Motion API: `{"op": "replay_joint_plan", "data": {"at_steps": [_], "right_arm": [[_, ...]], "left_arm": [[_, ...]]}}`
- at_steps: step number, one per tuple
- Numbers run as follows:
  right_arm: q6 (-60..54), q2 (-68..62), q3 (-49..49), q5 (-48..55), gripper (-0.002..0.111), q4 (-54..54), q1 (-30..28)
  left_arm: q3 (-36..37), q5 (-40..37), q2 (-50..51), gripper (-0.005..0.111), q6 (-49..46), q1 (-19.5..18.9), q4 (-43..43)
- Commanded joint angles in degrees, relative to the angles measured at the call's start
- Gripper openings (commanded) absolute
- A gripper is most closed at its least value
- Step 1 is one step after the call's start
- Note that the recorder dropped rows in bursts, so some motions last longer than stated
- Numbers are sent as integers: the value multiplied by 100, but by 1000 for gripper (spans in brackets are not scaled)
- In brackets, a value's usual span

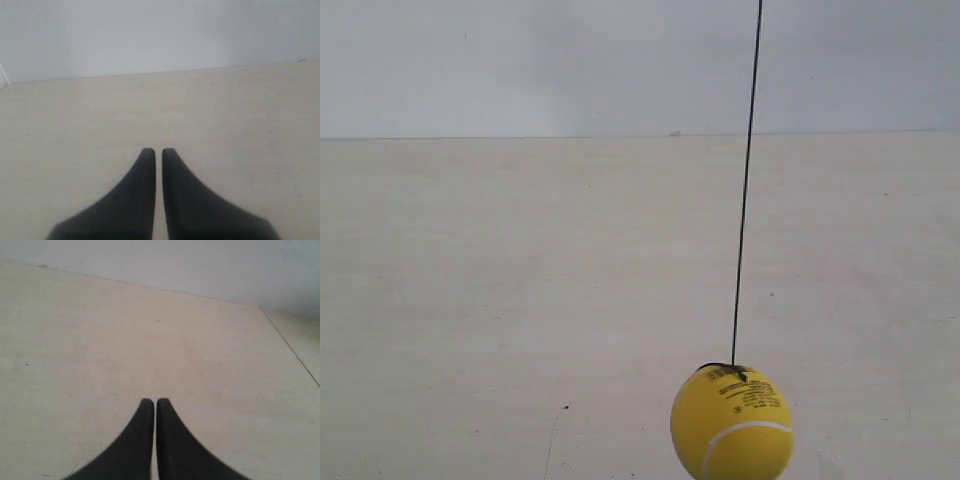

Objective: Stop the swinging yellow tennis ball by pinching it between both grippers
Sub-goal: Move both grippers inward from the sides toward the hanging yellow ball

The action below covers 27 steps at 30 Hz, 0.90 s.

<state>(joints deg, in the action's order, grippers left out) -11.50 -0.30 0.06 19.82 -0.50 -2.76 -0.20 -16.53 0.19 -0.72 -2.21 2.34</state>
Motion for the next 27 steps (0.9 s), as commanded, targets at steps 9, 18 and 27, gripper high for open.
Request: {"op": "replay_joint_plan", "data": {"at_steps": [9, 18, 27], "right_arm": [[-576, 30, -6, -766, 0, 240, -5], [795, 30, -6, -2530, 0, 240, -5], [2351, 30, -6, -3265, 0, 240, -5]], "left_arm": [[20, -15, -19, 5, -28, -19, -38], [20, -15, -19, 5, -28, 6, -21], [20, 1846, -19, 5, 860, 6, -511]]}}
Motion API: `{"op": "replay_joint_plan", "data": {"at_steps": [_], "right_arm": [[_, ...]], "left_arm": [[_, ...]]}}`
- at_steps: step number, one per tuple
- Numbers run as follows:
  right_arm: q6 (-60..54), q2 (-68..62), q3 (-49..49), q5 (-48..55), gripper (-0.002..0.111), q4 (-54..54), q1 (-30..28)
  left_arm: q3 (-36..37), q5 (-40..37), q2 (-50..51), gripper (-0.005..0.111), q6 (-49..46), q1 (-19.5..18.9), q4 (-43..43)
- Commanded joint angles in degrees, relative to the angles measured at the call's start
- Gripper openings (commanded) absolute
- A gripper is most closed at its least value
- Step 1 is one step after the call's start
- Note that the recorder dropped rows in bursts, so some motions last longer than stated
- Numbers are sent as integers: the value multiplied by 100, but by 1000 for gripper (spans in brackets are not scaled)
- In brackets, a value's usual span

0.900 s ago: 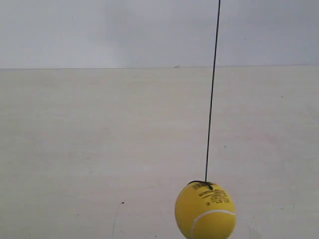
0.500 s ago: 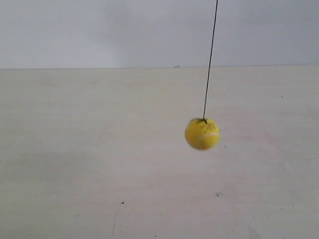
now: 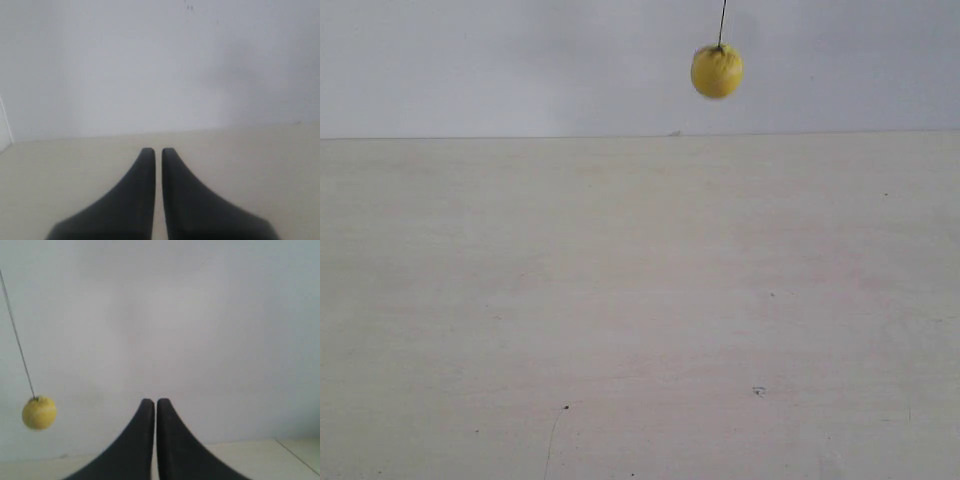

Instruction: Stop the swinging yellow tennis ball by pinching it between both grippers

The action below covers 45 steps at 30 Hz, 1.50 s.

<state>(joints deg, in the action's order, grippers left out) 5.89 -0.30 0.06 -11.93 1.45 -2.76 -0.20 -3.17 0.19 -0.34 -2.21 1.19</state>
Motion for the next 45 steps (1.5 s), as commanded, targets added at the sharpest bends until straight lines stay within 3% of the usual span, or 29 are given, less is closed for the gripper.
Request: {"op": "replay_joint_plan", "data": {"at_steps": [1, 2, 4, 5, 7, 11, 14, 15, 16, 17, 18, 19, 23, 27, 36, 45], "right_arm": [[703, 30, -6, -237, 0, 44, -5], [873, 30, -6, -339, 0, 44, -5], [1554, 30, -6, -875, 0, 229, -5], [1760, 30, -6, -1352, 0, 748, -5], [2161, -96, -119, -1734, 0, 1184, -5], [2613, -1631, -1247, -1301, 0, 2007, -5], [4412, -3365, -1630, -1850, 0, 4408, -5], [4782, -3790, -1619, -2284, 0, 5204, -5], [5102, -4186, -1607, -2614, 0, 5911, -5], [5224, -4455, -1607, -2766, 0, 6241, -5], [5380, -4957, -1607, -3018, 0, 6862, -5], [5506, -5372, -1607, -3359, 0, 7113, -5], [5126, -6376, -1607, -4783, 0, 7378, -5], [4545, -7060, -1607, -4797, 0, 6929, -5], [3552, -7941, -1607, -5330, 0, 6212, -5], [3383, -8442, -1607, -5712, 0, 6133, 102]], "left_arm": [[20, 534, -19, 5, 1583, 6, -427], [20, 554, -19, 5, 1822, 6, -427], [20, 1301, -19, 5, 1883, 6, -306], [20, 2277, -19, 5, 1950, 6, -8], [-138, 3362, 99, 5, 2546, 6, 984], [-1618, 3574, 1464, 5, 3479, 6, 2787], [-2893, 3752, 3403, 5, 6053, 6, 5959], [-3197, 4372, 4014, 5, 7191, 6, 7211], [-3448, 5234, 4638, 5, 7589, 6, 7993], [-3563, 5780, 5089, 5, 7590, 6, 8215], [-3699, 6926, 5932, 5, 7250, 6, 8216], [-3790, 7313, 6588, 5, 6874, 6, 8217], [-4062, 6913, 8159, 5, 6363, 6, 8118], [-4573, 6724, 9087, 5, 6022, 207, 7854], [-5377, 6291, 10025, 5, 6022, 1463, 8304], [-5511, 6177, 10517, 5, 5845, 2165, 8533]]}}
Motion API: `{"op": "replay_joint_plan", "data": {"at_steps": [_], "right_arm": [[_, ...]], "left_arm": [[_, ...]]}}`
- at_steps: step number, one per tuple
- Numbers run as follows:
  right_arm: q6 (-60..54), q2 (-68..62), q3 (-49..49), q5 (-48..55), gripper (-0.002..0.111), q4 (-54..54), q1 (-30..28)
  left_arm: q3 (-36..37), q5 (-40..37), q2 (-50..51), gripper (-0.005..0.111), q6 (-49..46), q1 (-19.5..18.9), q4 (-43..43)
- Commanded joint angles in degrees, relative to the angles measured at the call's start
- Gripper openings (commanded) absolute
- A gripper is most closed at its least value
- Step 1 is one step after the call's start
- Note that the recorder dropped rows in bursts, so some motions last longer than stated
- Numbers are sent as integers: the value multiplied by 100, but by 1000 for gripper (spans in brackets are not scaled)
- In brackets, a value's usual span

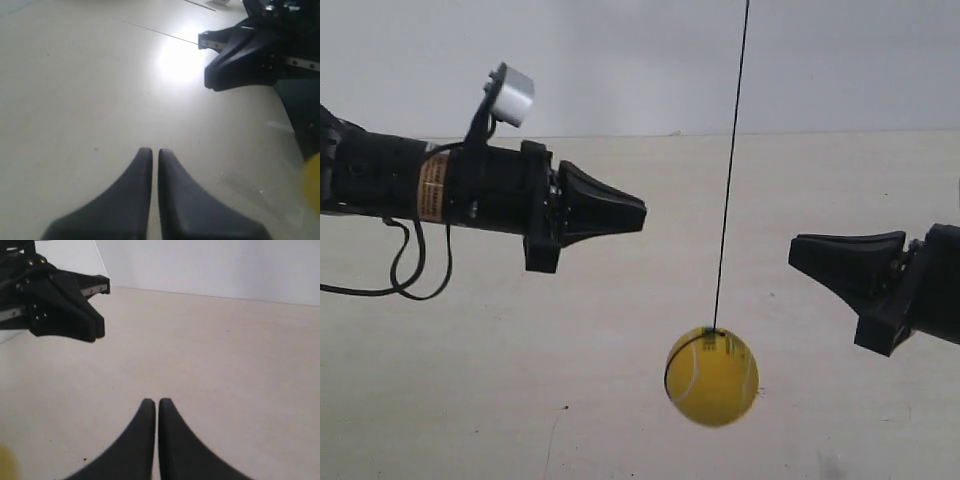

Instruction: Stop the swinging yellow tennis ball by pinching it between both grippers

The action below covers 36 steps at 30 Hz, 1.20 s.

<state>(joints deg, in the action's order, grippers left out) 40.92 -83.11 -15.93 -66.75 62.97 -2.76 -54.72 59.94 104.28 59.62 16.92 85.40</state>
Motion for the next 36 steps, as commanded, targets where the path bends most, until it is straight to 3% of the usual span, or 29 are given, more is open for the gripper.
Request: {"op": "replay_joint_plan", "data": {"at_steps": [1, 8, 13, 25, 36], "right_arm": [[-129, -176, -8, -188, 0, -18, 208], [-601, -215, -8, 169, 0, -506, 1180], [-819, -215, -18, 531, 0, -912, 1511], [-852, -215, -18, 542, 0, -948, 1544], [-1161, -215, -18, 906, 0, -1417, 1544]], "left_arm": [[-59, -177, 108, 5, -152, 299, 120], [-59, -165, 108, 5, -168, 584, 143], [-59, -178, 111, 5, -271, 709, 143], [-59, -204, 111, 5, -420, 770, 143], [-61, -728, 122, 5, -619, 770, -205]]}}
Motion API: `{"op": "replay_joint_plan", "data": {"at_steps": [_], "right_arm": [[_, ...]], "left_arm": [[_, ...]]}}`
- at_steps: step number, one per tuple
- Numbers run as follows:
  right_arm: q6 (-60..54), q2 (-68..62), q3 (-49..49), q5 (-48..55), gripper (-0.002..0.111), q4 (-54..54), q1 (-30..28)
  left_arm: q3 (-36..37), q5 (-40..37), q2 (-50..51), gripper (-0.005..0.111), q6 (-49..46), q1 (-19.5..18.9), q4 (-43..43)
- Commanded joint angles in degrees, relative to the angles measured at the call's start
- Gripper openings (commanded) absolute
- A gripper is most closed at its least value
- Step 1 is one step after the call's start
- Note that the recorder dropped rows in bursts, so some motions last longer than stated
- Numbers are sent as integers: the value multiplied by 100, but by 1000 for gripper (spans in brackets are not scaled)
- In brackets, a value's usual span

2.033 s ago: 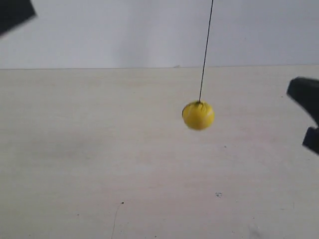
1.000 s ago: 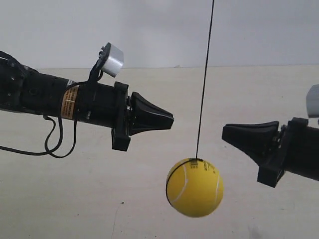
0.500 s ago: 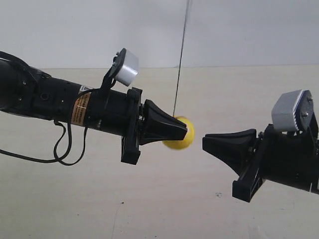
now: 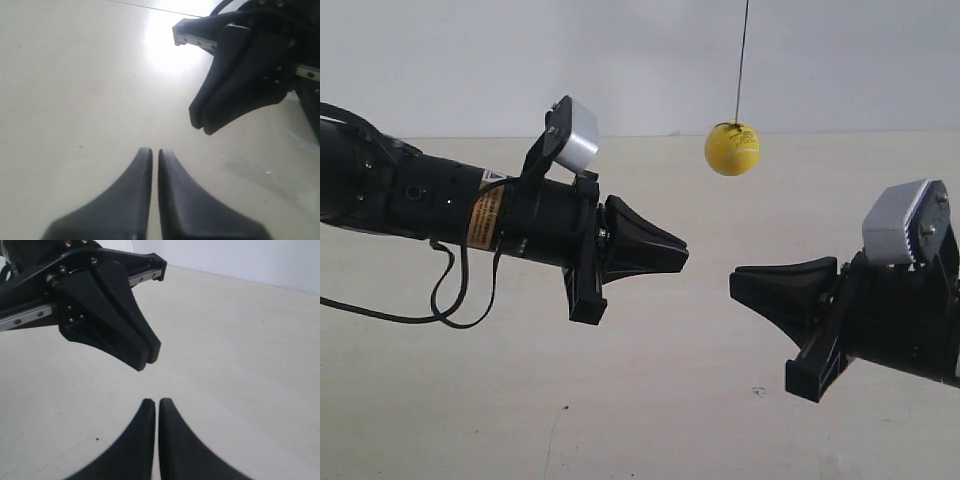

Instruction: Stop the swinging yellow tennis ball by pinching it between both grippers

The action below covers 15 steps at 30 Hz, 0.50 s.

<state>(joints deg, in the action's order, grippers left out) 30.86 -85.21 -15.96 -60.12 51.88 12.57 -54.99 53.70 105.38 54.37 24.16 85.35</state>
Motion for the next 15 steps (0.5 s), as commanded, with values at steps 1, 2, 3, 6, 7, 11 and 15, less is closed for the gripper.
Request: {"op": "replay_joint_plan", "data": {"at_steps": [1, 2, 3, 6, 7, 11, 15], "right_arm": [[-190, -5, -15, 301, 0, -381, 11], [-236, -5, -15, 312, 0, -397, 11], [-252, -5, -15, 312, 0, -397, 11], [-295, -5, -15, 397, 0, -407, 11], [-309, -5, -15, 454, 0, -468, 11], [-357, -5, -15, 498, 0, -567, 11], [-357, -5, -15, 498, 0, -567, 11]], "left_arm": [[-35, -91, 24, 5, -157, 46, -223], [-35, -76, 67, 5, -194, 46, -243], [-35, -64, 108, 5, -262, 46, -269], [-35, -64, 246, 5, -390, 46, -421], [-35, -64, 284, 5, -433, 46, -471], [-35, -46, 310, 5, -518, 46, -544], [-35, 109, 310, 5, -518, 46, -608]]}}
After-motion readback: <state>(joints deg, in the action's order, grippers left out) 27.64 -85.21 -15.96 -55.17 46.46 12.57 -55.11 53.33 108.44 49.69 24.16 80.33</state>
